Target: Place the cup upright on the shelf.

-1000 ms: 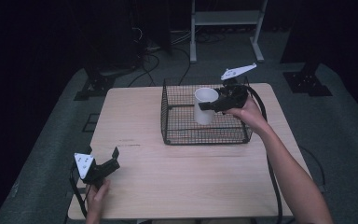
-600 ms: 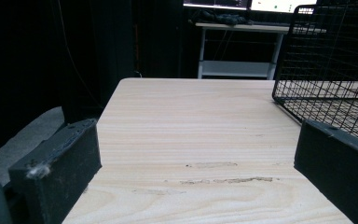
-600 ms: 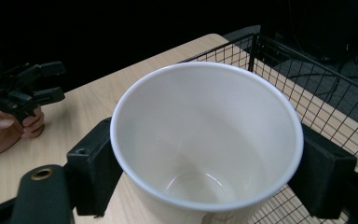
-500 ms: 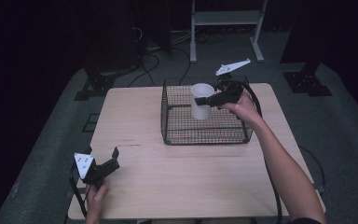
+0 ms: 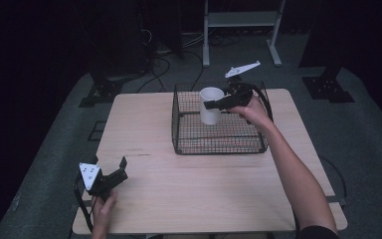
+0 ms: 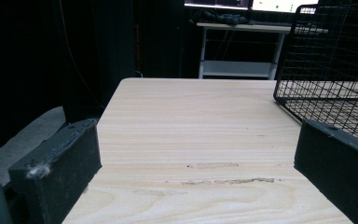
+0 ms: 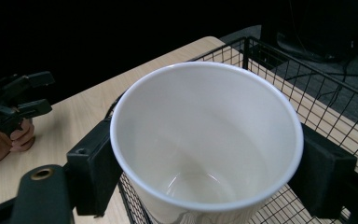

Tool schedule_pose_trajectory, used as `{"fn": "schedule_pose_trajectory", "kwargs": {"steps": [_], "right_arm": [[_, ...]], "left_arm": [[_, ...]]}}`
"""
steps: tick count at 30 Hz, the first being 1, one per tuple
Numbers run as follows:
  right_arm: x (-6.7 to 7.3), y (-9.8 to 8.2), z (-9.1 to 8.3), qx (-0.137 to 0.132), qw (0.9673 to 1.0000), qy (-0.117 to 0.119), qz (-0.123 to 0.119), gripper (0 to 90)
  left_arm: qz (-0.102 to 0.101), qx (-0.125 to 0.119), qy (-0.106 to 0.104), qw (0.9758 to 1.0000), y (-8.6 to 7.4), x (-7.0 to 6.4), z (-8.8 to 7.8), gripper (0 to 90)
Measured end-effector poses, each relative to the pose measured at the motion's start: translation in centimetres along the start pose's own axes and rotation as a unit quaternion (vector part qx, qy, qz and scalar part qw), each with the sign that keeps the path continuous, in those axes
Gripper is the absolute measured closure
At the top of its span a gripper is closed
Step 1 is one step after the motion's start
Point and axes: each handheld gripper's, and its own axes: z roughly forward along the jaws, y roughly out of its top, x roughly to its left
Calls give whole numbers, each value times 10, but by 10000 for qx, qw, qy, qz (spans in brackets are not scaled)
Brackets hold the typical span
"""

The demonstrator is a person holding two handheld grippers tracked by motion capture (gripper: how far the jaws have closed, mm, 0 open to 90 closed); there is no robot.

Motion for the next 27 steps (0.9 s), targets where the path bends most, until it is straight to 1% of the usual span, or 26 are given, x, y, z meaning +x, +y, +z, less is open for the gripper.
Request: {"fn": "schedule_pose_trajectory", "kwargs": {"steps": [6, 11, 12, 17, 20, 27], "right_arm": [[-11, -8, 14, 132, 9998, 43, 131, 194], [-19, -14, 26, 179, 9996, 38, 228, 194], [-21, -16, 29, 214, 9995, -12, 246, 194], [-29, -21, 37, 270, 9990, -92, 355, 194], [-32, -24, 41, 375, 9984, -165, 380, 194], [-39, -30, 49, 502, 9973, -234, 484, 193]], "left_arm": [[13, -4, -14, 10000, 0, 0, 0, 0], [13, -8, -19, 10000, 0, 0, 0, 0], [16, -11, -24, 10000, 0, 0, 0, 0], [21, -8, -18, 10000, 0, -1, 0, 0], [20, -14, -17, 10000, 0, -1, 0, 0], [26, -11, -17, 10000, 0, -1, 0, 0]]}}
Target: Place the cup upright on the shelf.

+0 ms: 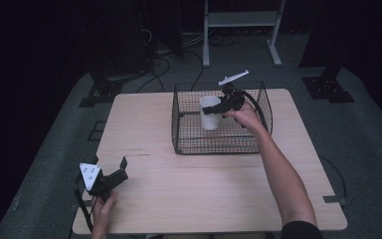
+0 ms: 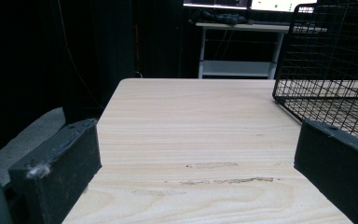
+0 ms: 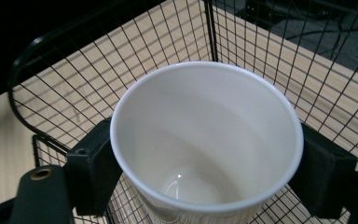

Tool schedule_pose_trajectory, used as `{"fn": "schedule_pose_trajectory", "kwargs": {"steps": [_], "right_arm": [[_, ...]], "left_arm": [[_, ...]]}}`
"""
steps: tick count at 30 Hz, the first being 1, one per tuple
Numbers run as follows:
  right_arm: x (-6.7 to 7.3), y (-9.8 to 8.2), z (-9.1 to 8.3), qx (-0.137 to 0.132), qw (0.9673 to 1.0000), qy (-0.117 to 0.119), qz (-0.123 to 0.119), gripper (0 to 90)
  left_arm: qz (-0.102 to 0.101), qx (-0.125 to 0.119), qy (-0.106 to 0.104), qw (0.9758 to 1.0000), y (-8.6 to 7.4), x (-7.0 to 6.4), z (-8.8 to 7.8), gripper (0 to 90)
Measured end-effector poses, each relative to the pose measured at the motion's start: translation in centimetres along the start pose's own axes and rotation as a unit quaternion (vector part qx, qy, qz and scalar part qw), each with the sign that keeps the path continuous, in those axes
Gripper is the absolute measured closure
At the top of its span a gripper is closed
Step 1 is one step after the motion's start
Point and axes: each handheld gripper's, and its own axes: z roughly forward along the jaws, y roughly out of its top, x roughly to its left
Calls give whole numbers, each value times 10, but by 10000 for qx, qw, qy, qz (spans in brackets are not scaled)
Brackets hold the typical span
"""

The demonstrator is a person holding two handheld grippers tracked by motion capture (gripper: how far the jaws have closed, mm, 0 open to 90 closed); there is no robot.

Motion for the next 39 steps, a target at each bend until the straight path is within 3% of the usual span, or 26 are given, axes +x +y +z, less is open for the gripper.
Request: {"fn": "schedule_pose_trajectory", "kwargs": {"steps": [15, 27, 39], "right_arm": [[-6, -8, 16, 280, 9995, -88, 60, 192], [-8, -8, 24, 227, 9995, -166, 148, 193], [-12, -10, 32, 385, 9987, -238, 229, 192]], "left_arm": [[-3, 2, 3, 10000, 0, 0, 0, 0], [-5, 7, 6, 10000, 0, 0, 0, 0], [-7, 5, 5, 10000, 0, 0, 0, 0]]}}
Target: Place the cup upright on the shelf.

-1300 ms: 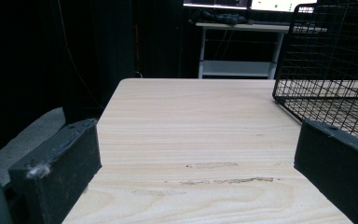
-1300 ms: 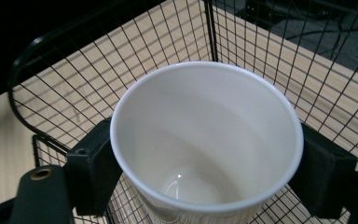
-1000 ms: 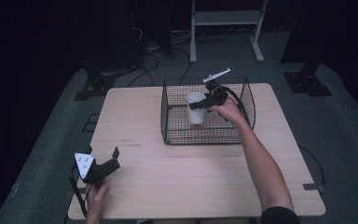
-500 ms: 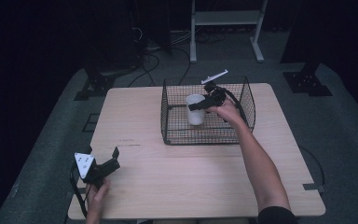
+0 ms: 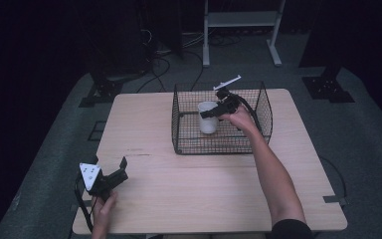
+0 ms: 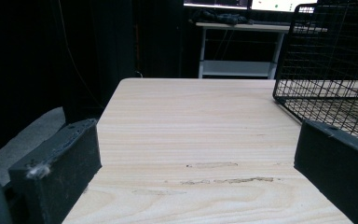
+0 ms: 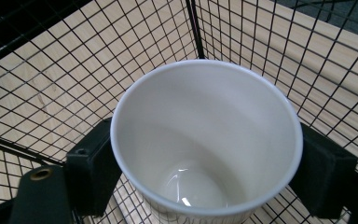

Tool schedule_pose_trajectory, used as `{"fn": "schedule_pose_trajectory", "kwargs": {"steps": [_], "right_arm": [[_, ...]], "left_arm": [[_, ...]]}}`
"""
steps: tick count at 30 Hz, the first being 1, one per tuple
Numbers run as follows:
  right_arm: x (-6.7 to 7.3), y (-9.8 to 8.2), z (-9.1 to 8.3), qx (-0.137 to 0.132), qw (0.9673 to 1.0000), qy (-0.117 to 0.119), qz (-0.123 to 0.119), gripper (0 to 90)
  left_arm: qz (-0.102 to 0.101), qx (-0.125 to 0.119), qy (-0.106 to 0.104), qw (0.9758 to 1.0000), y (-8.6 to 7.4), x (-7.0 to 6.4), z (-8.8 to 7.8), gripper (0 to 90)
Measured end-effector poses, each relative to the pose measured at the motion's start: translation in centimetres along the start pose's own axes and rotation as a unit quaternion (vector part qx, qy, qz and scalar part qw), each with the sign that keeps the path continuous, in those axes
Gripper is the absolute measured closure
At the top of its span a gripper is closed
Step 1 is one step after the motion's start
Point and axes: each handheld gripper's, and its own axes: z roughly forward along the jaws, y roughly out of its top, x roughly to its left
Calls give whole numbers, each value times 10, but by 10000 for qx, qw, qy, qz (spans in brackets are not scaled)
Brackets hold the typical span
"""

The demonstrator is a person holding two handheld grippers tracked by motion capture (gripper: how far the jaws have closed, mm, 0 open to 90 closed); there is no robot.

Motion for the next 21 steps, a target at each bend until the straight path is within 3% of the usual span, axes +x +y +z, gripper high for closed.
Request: {"fn": "schedule_pose_trajectory", "kwargs": {"steps": [21], "right_arm": [[7, -2, 2, 232, 9994, -131, -205, 179]], "left_arm": [[27, 6, -2, 10000, 0, -1, 0, 0]]}}
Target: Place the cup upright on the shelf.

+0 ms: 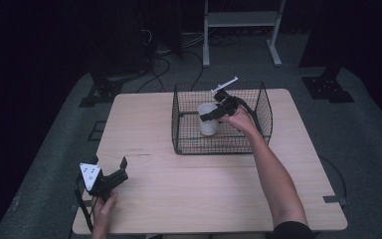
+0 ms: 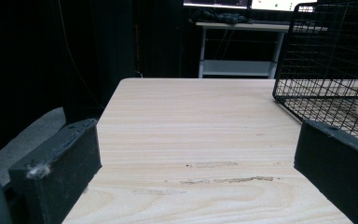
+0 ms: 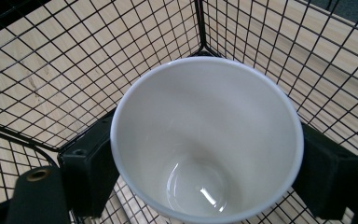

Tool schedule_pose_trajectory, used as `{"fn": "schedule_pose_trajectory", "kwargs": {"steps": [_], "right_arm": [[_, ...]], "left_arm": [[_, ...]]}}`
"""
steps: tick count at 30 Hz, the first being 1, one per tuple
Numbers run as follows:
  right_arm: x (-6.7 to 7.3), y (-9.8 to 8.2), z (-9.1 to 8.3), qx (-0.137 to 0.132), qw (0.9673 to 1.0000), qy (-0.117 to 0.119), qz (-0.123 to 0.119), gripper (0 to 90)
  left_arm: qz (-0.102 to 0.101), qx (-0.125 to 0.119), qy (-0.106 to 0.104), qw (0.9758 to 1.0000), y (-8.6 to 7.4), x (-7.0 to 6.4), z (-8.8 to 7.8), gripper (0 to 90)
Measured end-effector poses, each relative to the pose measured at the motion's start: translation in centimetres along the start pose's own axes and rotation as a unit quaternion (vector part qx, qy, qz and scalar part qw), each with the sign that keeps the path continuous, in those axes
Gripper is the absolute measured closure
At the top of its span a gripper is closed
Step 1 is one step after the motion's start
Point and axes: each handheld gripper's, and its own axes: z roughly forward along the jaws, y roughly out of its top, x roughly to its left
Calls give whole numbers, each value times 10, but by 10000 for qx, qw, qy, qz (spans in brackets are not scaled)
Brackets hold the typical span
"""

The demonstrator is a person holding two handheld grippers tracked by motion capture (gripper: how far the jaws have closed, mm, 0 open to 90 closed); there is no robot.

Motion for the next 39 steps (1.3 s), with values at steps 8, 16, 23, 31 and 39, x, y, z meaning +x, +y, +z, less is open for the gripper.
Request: {"fn": "schedule_pose_trajectory", "kwargs": {"steps": [8, 16, 23, 31, 39], "right_arm": [[1, -3, -2, -34, 10000, -6, -5, 177], [4, -2, -3, -35, 10000, -13, -72, 165], [7, -1, -3, -48, 9999, -11, -107, 154], [8, 1, -5, -196, 9998, -11, -48, 133], [9, 6, -14, -509, 9987, 37, 55, 132]], "left_arm": [[13, 3, -4, 10000, 0, 0, 0, 0], [17, 3, -7, 10000, 0, 0, 0, 0], [15, 2, -8, 10000, 0, 0, 0, 0], [18, 2, -10, 10000, 0, 0, 0, 0], [22, 2, -10, 10000, 0, 0, 0, 0]]}}
